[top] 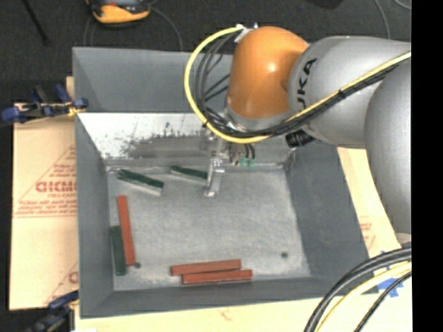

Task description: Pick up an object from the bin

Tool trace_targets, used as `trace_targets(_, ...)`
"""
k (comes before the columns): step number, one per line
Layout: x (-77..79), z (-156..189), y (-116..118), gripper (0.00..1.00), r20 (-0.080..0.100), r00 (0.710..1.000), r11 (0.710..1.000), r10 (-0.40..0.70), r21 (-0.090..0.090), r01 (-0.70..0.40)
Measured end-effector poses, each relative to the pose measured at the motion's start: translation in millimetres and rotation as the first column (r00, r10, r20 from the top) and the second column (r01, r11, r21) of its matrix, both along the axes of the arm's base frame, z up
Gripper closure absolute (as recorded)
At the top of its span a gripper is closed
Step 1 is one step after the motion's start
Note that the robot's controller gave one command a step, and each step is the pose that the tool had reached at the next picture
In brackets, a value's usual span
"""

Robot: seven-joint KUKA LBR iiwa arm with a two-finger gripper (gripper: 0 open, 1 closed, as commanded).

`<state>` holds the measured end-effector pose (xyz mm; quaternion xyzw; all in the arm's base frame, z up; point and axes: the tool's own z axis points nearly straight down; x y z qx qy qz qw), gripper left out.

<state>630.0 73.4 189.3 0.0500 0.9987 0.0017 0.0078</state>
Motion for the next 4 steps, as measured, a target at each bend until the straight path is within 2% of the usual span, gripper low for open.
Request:
trace_targets(1, 10.7, -31, -5, 0.00, -0.013, 0.973, 0.973, -0.230, -0.002, 0.230)
trace_targets(2, 25.7, -31, -3, 0.00, -0.009, 0.963, 0.963, -0.270, 0.000, 0.270)
trace_targets(3, 15.4, -106, -3, 0.00, -0.009, 0.904, 0.904, -0.428, 0.002, 0.428)
trace_targets(4, 26.5, -117, 7, 1.00, -0.008, 0.924, 0.924, -0.382, -0.001, 0.382)
